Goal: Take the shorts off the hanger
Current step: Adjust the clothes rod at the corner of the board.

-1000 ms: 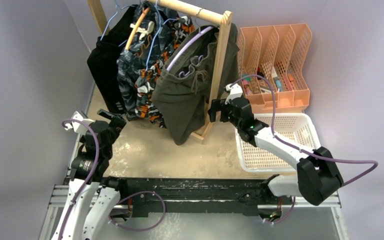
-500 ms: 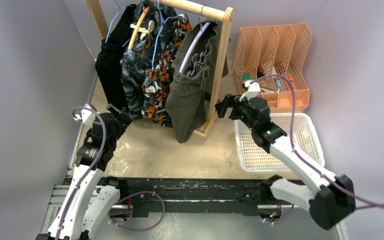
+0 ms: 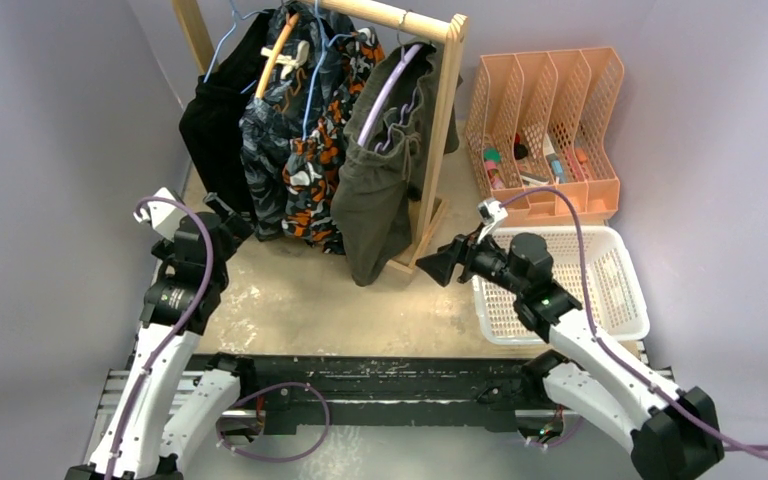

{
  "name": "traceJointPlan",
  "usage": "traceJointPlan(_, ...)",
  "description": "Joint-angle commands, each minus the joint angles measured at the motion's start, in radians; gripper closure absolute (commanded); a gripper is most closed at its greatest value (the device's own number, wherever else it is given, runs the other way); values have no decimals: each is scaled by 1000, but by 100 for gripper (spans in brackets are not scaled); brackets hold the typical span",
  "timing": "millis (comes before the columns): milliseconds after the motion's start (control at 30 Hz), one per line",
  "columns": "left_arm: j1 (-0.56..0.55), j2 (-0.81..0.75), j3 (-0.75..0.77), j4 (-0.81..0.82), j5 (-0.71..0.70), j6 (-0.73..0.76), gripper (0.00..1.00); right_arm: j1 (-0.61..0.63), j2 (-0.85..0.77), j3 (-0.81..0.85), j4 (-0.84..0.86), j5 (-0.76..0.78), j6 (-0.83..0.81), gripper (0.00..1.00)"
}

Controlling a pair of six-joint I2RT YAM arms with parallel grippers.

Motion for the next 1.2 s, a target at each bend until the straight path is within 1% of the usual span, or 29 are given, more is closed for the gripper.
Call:
traceJointPlan(0, -2, -13, 46, 6, -100, 63, 0, 25, 125, 40, 127, -172, -27, 17)
traceJointPlan(67, -2, -31, 42, -22, -157, 16, 0, 50, 164, 39, 164, -163, -42, 18)
traceJointPlan(133, -1, -64, 28, -43, -205, -32, 0, 92, 177, 32, 220, -110, -51, 18)
traceJointPlan(167, -2, -86, 15, -45, -217, -42, 0, 132, 190, 35, 232, -74, -60, 19)
traceJointPlan(267, -2, -165, -22, -35, -226, -38, 0, 223, 265, 86, 203, 13, -108, 21)
traceJointPlan(367, -2, -200, -35, -64, -259, -34, 0, 306, 288, 60, 300, 120, -111, 21)
traceJointPlan(433, -2, -206, -39, -87, -291, -35, 0, 332, 307, 38, 364, 178, -104, 21)
traceJointPlan(533, -2, -195, -42, -98, -301, -24, 0, 345, 374, 48, 346, 273, -86, 22)
traceJointPlan(567, -2, -190, -42, -99, -300, -20, 0, 346, 400, 45, 352, 275, -79, 24)
traceJointPlan(667, -2, -177, -45, -93, -290, -10, 0, 355, 497, 17, 474, 184, -35, 26)
traceJointPlan(700, -2, -173, -48, -88, -283, -6, 0, 359, 532, 21, 480, 196, -11, 26)
traceJointPlan(833, -2, -159, -42, -84, -266, -1, 0, 362, 652, 59, 447, 277, 22, 27)
traceJointPlan(967, -2, -155, -37, -85, -263, 8, 0, 361, 749, 153, 278, 420, 28, 27)
traceJointPlan(1067, -2, -157, -33, -90, -263, 9, 0, 346, 780, 190, 206, 623, 13, 26)
traceJointPlan(1100, -2, -157, -34, -89, -261, 8, 0, 324, 793, 206, 201, 649, 0, 26)
traceJointPlan(1167, -2, -157, -33, -91, -257, 4, 0, 258, 824, 240, 192, 612, -22, 25)
